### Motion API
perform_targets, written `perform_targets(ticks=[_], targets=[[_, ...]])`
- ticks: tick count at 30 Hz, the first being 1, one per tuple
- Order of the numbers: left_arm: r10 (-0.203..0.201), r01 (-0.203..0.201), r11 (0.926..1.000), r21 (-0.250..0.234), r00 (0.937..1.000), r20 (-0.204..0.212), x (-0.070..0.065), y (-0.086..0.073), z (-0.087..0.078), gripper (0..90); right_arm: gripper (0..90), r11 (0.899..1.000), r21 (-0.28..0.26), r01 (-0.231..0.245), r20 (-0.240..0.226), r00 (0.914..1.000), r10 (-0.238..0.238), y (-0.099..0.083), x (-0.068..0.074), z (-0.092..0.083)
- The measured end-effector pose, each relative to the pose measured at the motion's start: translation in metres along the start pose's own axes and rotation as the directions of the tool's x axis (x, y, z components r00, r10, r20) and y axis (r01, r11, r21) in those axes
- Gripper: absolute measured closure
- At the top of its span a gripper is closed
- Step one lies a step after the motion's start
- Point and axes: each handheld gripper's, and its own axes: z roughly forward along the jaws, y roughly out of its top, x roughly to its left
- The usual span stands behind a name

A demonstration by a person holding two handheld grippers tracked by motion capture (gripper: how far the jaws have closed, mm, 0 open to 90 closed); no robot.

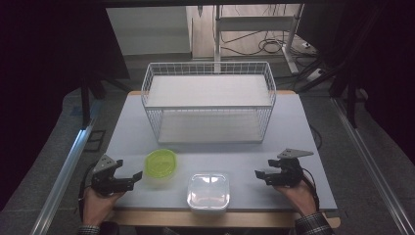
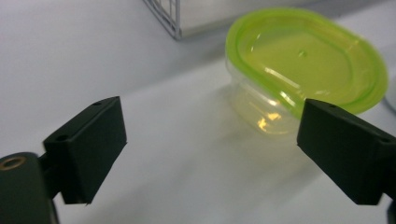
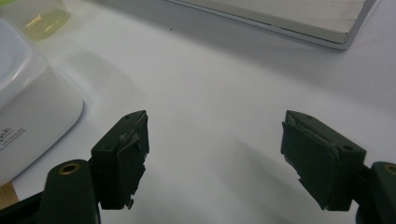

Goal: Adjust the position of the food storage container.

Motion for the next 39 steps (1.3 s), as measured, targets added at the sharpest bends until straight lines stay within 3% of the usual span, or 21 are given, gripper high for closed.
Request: perform_targets(ticks=[3, 4, 5, 7, 8, 14, 15, 16, 19, 25, 30, 36, 39], targets=[[0.013, -0.012, 0.9991, -0.041, 0.9996, 0.024, -0.007, 0.007, -0.007, 18.9, 24.2, 1.000, 0.001, -0.008, 0.002, 1.0000, 0.008, 0.000, -0.001, 0.000], [0.038, -0.035, 0.9979, -0.054, 0.9978, 0.054, -0.013, 0.011, -0.011, 28.1, 24.1, 1.000, 0.002, -0.013, 0.004, 0.9999, 0.013, 0.000, -0.001, 0.000], [0.038, -0.035, 0.9979, -0.054, 0.9978, 0.054, -0.013, 0.011, -0.011, 33.2, 24.1, 1.000, 0.001, -0.017, 0.005, 0.9998, 0.017, 0.000, -0.001, 0.000], [0.055, -0.050, 0.9965, -0.068, 0.9958, 0.073, -0.019, 0.016, -0.012, 38.3, 24.1, 1.000, -0.001, -0.021, 0.006, 0.9998, 0.021, 0.000, -0.002, 0.000], [0.058, -0.050, 0.9961, -0.073, 0.9923, 0.110, -0.024, 0.020, -0.011, 41.2, 24.1, 1.000, -0.002, -0.022, 0.008, 0.9997, 0.022, 0.000, -0.002, 0.000], [0.083, -0.077, 0.9962, -0.042, 0.9769, 0.197, -0.045, 0.033, 0.005, 61.4, 23.8, 1.000, 0.007, -0.023, 0.015, 0.9996, 0.023, 0.000, -0.001, 0.002], [0.083, -0.077, 0.9962, -0.042, 0.9769, 0.197, -0.045, 0.033, 0.005, 65.3, 23.7, 1.000, 0.007, -0.022, 0.015, 0.9996, 0.022, 0.000, -0.001, 0.002], [0.097, -0.092, 0.9952, -0.034, 0.9699, 0.223, -0.052, 0.038, 0.012, 69.3, 23.7, 1.000, 0.007, -0.020, 0.016, 0.9997, 0.020, 0.000, -0.001, 0.002], [0.116, -0.114, 0.9932, -0.024, 0.9610, 0.251, -0.061, 0.044, 0.020, 79.8, 23.4, 1.000, 0.002, -0.012, 0.018, 0.9998, 0.012, 0.000, 0.000, 0.002], [0.132, -0.136, 0.9907, -0.003, 0.9528, 0.274, -0.074, 0.055, 0.037, 89.6, 21.7, 1.000, -0.002, 0.012, 0.026, 0.9996, -0.012, 0.001, 0.002, 0.003], [0.139, -0.154, 0.9876, 0.031, 0.9516, 0.274, -0.085, 0.062, 0.056, 89.8, 19.8, 0.999, -0.009, 0.048, 0.040, 0.9981, -0.048, 0.002, 0.005, 0.005], [0.145, -0.165, 0.9840, 0.067, 0.9610, 0.236, -0.089, 0.067, 0.076, 89.8, 19.3, 0.999, -0.005, 0.047, 0.038, 0.9982, -0.046, 0.002, 0.004, 0.006], [0.147, -0.171, 0.9817, 0.085, 0.9619, 0.230, -0.091, 0.069, 0.082, 89.8, 19.3, 0.999, 0.003, 0.045, 0.037, 0.9983, -0.045, 0.001, 0.005, 0.007]])
